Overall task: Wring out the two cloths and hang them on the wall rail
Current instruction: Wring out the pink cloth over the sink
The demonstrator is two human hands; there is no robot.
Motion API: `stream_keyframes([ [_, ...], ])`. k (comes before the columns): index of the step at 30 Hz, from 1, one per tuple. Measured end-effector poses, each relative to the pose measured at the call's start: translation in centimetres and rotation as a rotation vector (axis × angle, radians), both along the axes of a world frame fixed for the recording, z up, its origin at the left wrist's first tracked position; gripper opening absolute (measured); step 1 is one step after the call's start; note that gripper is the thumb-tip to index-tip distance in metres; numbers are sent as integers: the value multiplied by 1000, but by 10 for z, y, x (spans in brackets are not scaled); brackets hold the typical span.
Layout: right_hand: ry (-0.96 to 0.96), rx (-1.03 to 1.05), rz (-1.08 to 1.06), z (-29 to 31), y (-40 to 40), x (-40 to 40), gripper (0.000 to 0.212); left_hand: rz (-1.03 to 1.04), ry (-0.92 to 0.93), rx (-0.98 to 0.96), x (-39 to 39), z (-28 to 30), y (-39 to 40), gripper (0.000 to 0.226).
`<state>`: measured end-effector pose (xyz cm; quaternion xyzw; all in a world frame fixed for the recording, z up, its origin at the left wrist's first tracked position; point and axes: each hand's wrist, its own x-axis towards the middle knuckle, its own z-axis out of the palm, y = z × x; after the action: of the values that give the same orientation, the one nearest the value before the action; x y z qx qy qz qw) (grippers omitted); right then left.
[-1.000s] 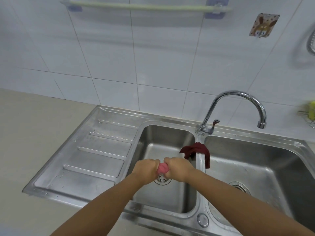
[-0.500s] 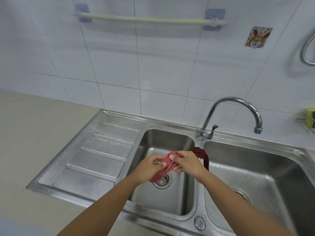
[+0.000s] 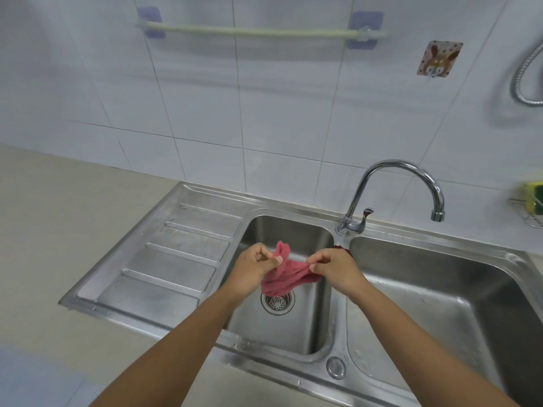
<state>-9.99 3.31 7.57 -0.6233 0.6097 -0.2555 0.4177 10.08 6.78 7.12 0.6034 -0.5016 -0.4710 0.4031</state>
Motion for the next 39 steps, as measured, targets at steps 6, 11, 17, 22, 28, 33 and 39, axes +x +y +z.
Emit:
stream_keyframes([
  [6,117,-73,22,5,4,-1,29,50,147,-47,-6,20,1,23],
  [11,221,-184,-59,14,2,-2,24,28,147,-96,3,36,-6,21],
  [17,233,-302,36,33,-11,-4,25,49,187,-26,12,41,-14,12],
  [22,314,-406,176,56,-17,1,20,123,155,23,15,53,-20,21],
  [28,238,-441,179,76,-28,24,20,84,-212,-24,21,56,-33,40],
  [33,109,-186,254,77,-52,13,16,-118,-456,-95,50,46,-36,33],
  [39,72,383,611,99,-58,-9,21,-196,-831,-144,90,49,-44,20],
])
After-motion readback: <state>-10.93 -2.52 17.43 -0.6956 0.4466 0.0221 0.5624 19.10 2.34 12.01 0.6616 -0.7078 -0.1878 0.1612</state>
